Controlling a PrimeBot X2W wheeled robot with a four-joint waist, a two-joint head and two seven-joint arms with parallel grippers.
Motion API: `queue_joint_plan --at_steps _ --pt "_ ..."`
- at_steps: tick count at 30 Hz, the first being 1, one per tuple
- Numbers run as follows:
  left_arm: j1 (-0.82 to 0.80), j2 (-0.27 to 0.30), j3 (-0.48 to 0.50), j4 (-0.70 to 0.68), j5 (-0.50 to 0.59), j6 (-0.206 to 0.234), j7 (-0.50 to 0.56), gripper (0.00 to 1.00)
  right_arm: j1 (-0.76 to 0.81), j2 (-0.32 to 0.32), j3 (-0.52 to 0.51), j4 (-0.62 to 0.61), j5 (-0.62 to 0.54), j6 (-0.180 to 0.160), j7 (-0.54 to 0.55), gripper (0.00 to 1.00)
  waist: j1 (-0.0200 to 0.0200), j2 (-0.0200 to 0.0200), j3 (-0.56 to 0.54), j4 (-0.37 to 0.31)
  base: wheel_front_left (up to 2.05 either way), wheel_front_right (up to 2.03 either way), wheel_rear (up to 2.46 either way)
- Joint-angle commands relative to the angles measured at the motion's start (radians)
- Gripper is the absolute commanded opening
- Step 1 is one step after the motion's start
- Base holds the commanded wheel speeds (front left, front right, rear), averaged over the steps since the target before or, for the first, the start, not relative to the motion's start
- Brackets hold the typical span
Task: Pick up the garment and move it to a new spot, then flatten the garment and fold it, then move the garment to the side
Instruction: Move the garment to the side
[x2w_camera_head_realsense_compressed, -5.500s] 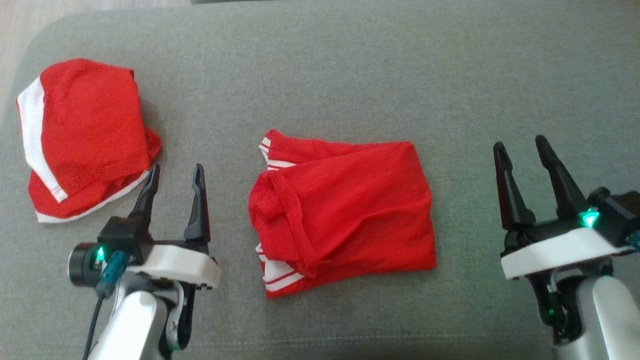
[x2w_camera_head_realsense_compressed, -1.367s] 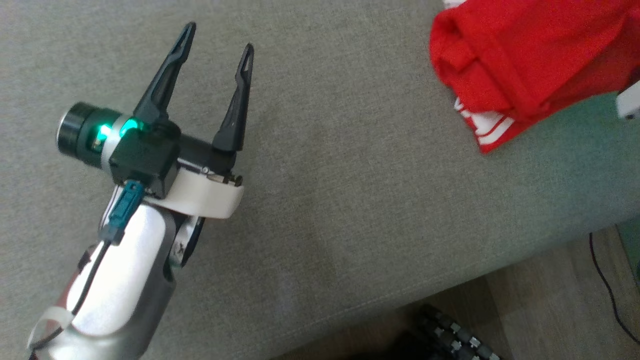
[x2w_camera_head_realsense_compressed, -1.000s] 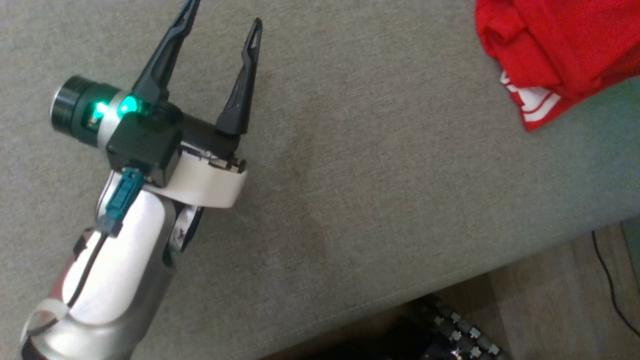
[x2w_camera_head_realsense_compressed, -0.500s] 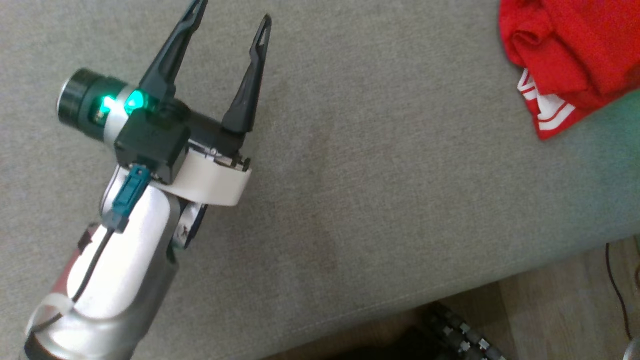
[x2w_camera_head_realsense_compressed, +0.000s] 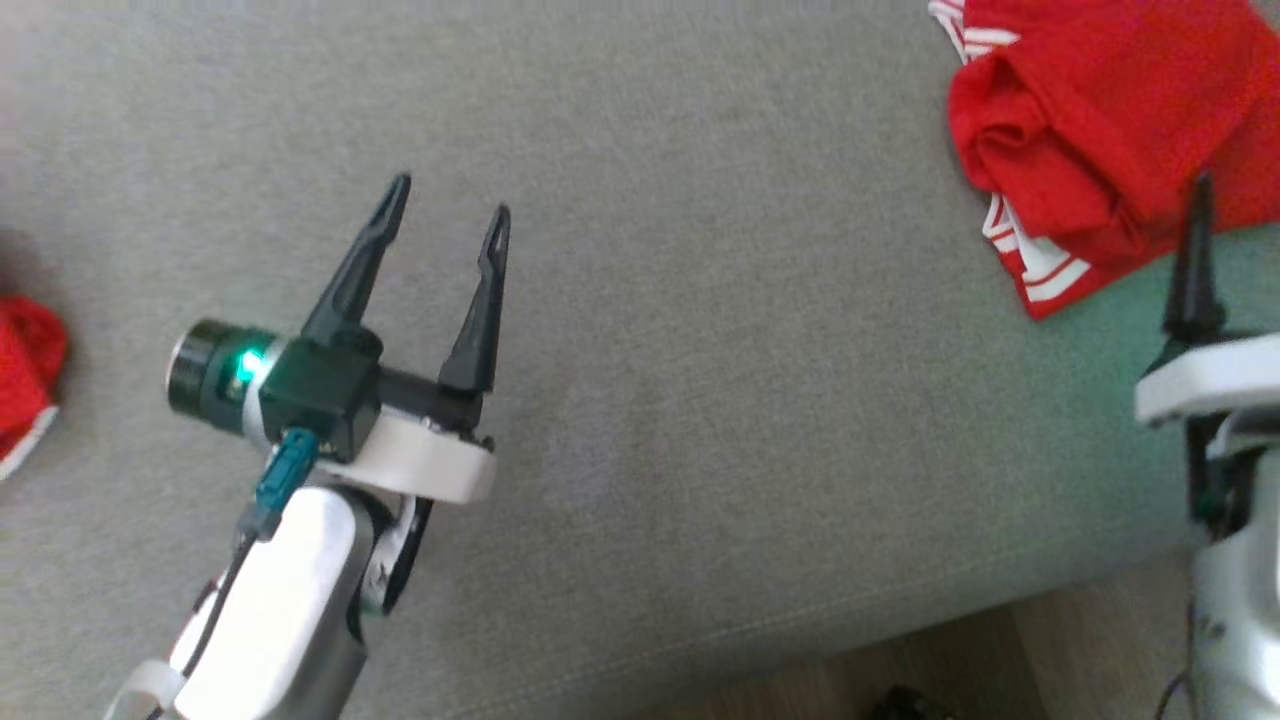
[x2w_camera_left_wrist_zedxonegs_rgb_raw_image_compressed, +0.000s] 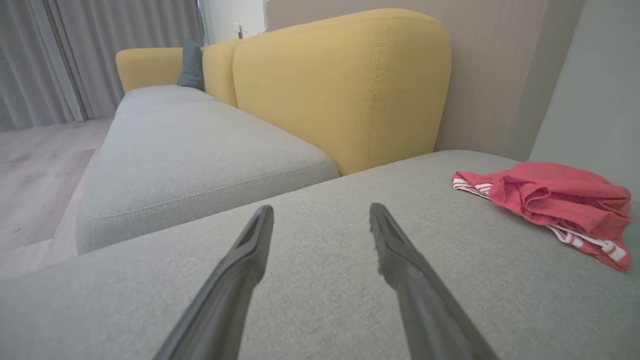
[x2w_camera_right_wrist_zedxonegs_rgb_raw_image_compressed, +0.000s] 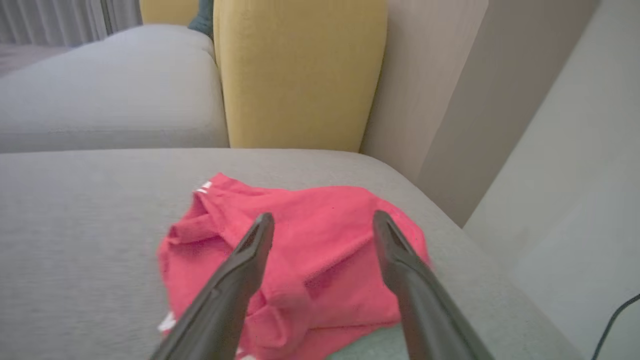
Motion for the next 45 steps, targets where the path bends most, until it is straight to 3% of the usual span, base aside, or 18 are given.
queue_joint_plan --at_steps 1,9,21,45 --pt "-0.004 0.008 0.042 -0.025 -0.008 0.01 -0.008 1.0 0.033 0.003 0.032 -0.062 0.014 -0.001 -0.007 1.0 0.0 0.0 -0.044 0.03 0.0 0.0 0.0" --pt "0.09 0.005 0.083 0.001 -0.062 0.05 -0.012 1.0 0.205 0.068 0.154 -0.277 0.073 -0.001 0.045 1.0 0.0 0.0 -0.129 0.107 0.0 0.0 0.0" --pt "0.182 -0.005 0.132 0.051 -0.121 0.084 -0.018 1.0 0.275 0.079 0.278 -0.347 0.126 -0.001 0.078 1.0 0.0 0.0 -0.206 0.198 0.0 0.0 0.0" --pt "0.304 0.007 0.13 0.082 -0.142 0.102 -0.013 1.0 0.423 0.08 0.246 -0.399 0.156 -0.001 0.142 1.0 0.0 0.0 -0.354 0.234 0.0 0.0 0.0"
